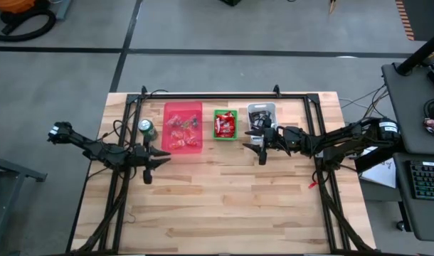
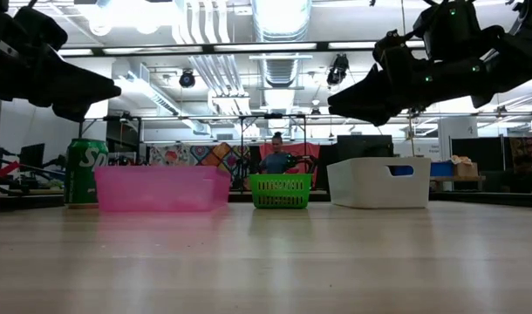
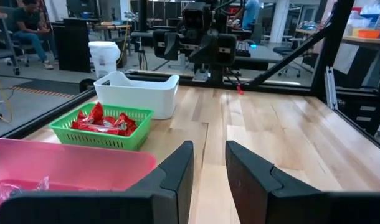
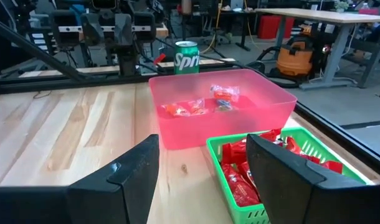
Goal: Sort candy
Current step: Return to Home Position
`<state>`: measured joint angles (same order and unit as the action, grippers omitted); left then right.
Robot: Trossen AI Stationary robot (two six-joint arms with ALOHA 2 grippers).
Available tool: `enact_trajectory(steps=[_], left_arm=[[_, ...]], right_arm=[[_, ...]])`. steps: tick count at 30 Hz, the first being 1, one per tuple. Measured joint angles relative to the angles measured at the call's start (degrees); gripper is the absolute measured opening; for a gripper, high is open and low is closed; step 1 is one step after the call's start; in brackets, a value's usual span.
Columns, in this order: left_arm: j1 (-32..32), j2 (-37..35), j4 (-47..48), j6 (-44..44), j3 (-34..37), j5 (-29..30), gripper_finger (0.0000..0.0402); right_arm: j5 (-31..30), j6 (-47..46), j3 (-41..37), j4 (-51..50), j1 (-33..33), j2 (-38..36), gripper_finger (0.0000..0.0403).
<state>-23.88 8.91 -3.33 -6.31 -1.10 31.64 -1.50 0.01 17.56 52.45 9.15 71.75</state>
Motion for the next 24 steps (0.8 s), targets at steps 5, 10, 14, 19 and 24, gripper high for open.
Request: enact_trajectory(steps=[5, 10, 14, 19, 24], left_arm=[[0.00, 0.07, 0.00, -0.02, -0.02, -0.02, 0.0077], [0.00, 0.13, -0.02, -0.02, -0.04, -0.04, 0.0077], [-0.01, 0.31, -0.04, -0.02, -0.04, -0.07, 0.0077], [-0.01, 0.69, -0.10, -0.02, -0.09, -0.09, 0.0077], [0.00, 0.76, -0.11, -0.04, -0.09, -0.11, 0.0077]], right_arm=[[0.11, 0.00, 0.00, -0.30, -0.03, -0.01, 0.0228], [-1.35, -1.40, 0.02, -0.53, -0.04, -3.89, 0.0228], [-4.38, -0.91, -0.34, -11.68, -1.72, -11.84, 0.0228], [-16.43, -0.07, -8.17, -15.77, -6.03, -22.70, 0.0228], [-13.15, -7.76, -16.75, -15.73, -6.80, -33.41, 0.0228]])
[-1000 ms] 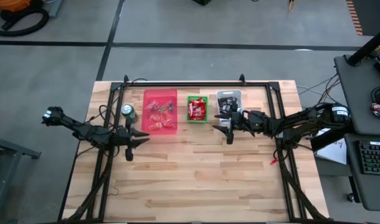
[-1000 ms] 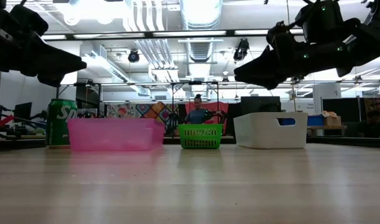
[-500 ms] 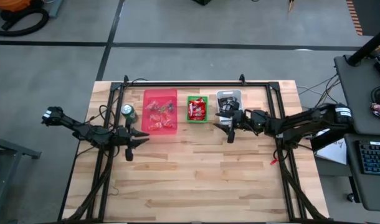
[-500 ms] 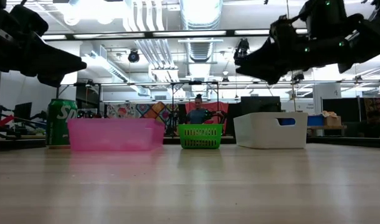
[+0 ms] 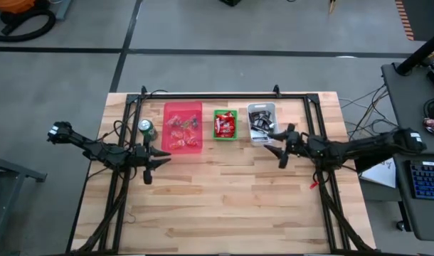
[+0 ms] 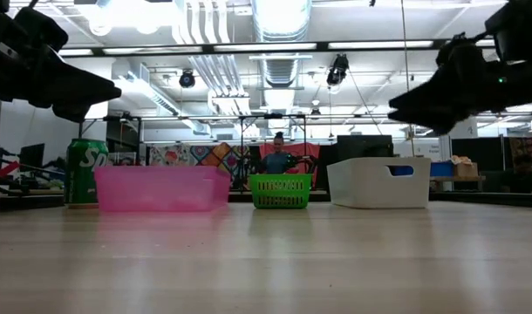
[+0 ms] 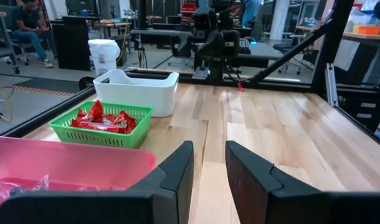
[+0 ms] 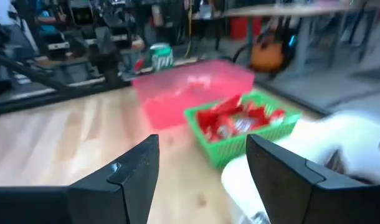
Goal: Sort candy
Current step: Return to Home Position
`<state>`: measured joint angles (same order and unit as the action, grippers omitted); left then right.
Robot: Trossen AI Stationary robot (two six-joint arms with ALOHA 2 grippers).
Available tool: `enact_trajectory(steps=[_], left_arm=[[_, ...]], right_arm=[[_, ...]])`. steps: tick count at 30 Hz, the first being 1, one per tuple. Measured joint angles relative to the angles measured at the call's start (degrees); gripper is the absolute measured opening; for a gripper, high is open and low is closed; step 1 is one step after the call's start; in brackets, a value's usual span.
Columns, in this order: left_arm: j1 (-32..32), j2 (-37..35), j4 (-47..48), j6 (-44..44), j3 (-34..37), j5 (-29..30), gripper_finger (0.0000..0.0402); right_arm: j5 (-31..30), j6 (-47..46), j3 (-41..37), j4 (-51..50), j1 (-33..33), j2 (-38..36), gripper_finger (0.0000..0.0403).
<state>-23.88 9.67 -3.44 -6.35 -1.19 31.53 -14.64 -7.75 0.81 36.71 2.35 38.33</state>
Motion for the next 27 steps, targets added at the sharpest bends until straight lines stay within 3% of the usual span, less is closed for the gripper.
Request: enact_trajectory(steps=[2, 8, 14, 18, 27], left_arm=[[-0.02, 0.02, 0.07, 0.00, -0.02, -0.02, 0.0077], [-0.02, 0.09, 0.07, 0.00, -0.02, -0.04, 0.0077], [0.00, 0.12, 0.02, 0.00, -0.02, -0.02, 0.0077], [-0.01, 0.44, 0.04, 0.02, -0.04, -0.09, 0.0077], [0.00, 1.68, -0.46, -0.15, -0.07, -0.74, 0.0077]], right_arm=[[1.88, -2.91, 0.01, -6.39, -0.28, -3.34, 0.0228], [3.06, -0.14, -0.10, -14.82, -2.11, -11.22, 0.0228], [3.36, 5.95, -0.10, -34.06, -3.22, -28.56, 0.0228], [15.29, 15.00, -0.12, -35.95, -4.63, -37.39, 0.0228], [16.22, 13.01, -0.15, -36.05, -10.02, -38.37, 0.0228]])
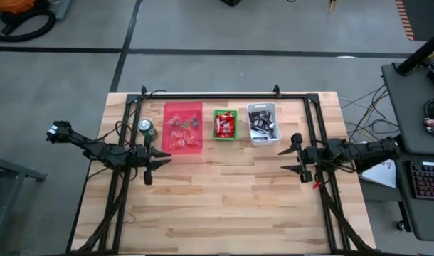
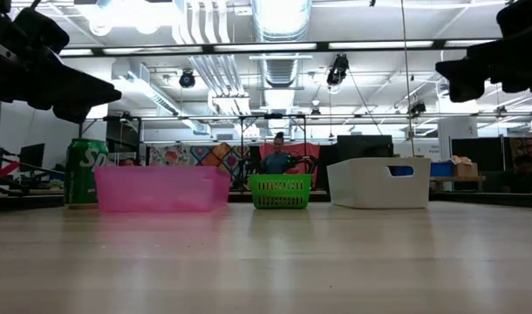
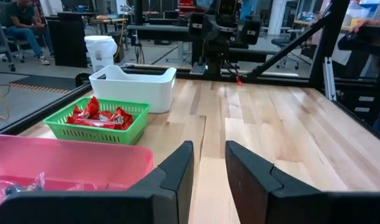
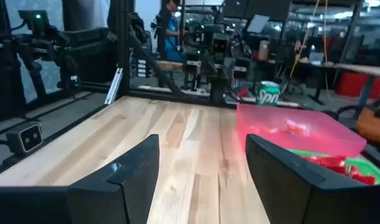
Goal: Sort candy
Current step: Return to Home Position
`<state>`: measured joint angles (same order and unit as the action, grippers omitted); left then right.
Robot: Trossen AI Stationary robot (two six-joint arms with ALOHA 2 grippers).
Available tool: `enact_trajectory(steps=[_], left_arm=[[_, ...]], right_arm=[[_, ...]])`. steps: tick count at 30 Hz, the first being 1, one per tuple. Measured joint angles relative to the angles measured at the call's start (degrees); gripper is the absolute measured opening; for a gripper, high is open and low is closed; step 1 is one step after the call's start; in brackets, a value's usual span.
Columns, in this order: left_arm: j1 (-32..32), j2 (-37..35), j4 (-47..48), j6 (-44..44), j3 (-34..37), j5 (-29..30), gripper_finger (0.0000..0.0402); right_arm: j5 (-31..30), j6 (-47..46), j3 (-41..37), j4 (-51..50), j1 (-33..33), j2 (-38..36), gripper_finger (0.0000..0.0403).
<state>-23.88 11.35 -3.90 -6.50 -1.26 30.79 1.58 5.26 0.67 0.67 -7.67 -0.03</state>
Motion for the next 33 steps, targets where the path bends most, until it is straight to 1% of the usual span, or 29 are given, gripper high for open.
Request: enact_trajectory(steps=[10, 17, 33], left_arm=[[-0.02, 0.70, 0.09, -0.02, 0.00, 0.01, 0.0077], [0.00, 0.75, 0.04, -0.01, 0.00, 0.02, 0.0077], [0.00, 0.79, 0.07, -0.01, 0.00, 0.07, 0.0077]], right_arm=[[0.18, -2.28, -0.04, 0.08, 0.05, 0.02, 0.0228], [-0.04, -2.22, 0.48, -0.35, 0.05, 1.29, 0.0228], [-0.04, -2.16, 0.68, -0.37, 0.07, 1.31, 0.0228]])
